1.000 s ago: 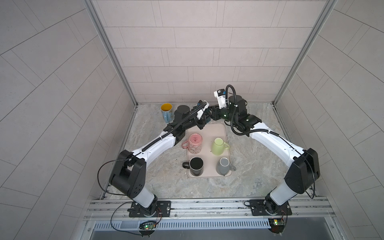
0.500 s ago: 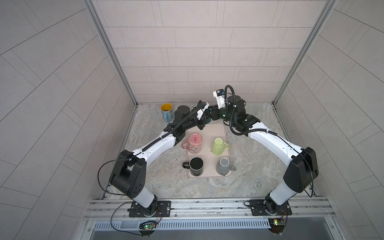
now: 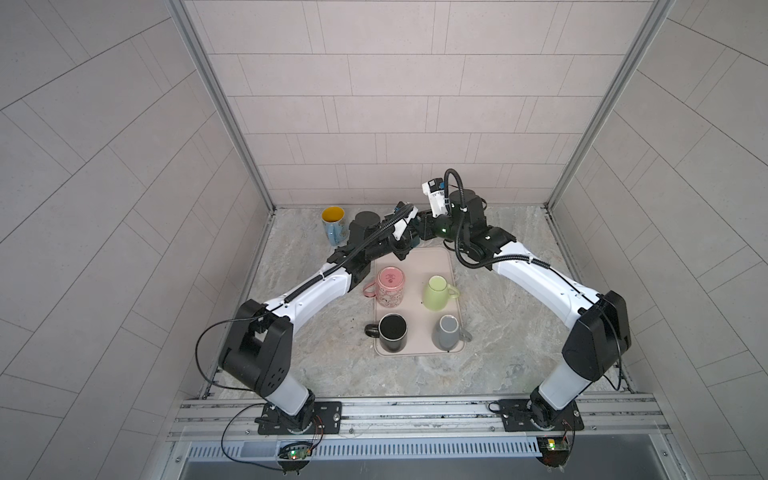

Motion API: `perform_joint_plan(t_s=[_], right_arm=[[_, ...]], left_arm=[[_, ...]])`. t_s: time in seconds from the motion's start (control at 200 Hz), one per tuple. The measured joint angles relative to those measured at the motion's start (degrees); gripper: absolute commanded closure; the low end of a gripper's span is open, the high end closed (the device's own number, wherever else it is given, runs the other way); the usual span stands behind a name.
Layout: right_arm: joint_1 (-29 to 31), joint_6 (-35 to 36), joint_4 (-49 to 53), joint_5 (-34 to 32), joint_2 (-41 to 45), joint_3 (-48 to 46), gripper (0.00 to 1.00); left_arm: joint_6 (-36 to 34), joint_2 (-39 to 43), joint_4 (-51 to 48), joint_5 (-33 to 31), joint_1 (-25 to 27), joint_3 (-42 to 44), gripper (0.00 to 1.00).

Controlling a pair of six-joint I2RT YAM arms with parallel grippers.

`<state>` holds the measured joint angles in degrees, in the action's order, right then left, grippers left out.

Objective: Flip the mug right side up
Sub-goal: 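Grasp the upright dark green mug's handle with the right gripper beside the left gripper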

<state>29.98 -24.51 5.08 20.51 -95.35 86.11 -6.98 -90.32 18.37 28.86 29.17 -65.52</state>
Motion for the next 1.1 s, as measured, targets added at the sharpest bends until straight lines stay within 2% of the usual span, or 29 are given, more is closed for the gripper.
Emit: perform_joint_plan(t_s=[0.18, 0.37, 0.956, 1.101], right_arm=[[0.04, 0.5, 2.05, -0.15, -0.76, 1.03, 0.83], [0.11, 0.92, 3.06, -0.39, -1.2, 1.31, 1.0], [0.15, 1.68, 2.51, -0.85, -1.36, 1.03, 1.0], [0.15, 1.81, 2.19, -0.92, -1.36, 0.9, 1.0]], left_arm=[[-0.52, 0.0, -1.46, -0.48, 0.0, 0.0, 1.0], [-0.61, 0.0, -2.43, -0.74, 0.0, 0.0, 1.0], [-1.7, 0.0, -2.51, -2.73, 0.26, 0.22, 1.0], [-1.77, 0.0, -2.54, -3.13, 0.31, 0.22, 0.96]])
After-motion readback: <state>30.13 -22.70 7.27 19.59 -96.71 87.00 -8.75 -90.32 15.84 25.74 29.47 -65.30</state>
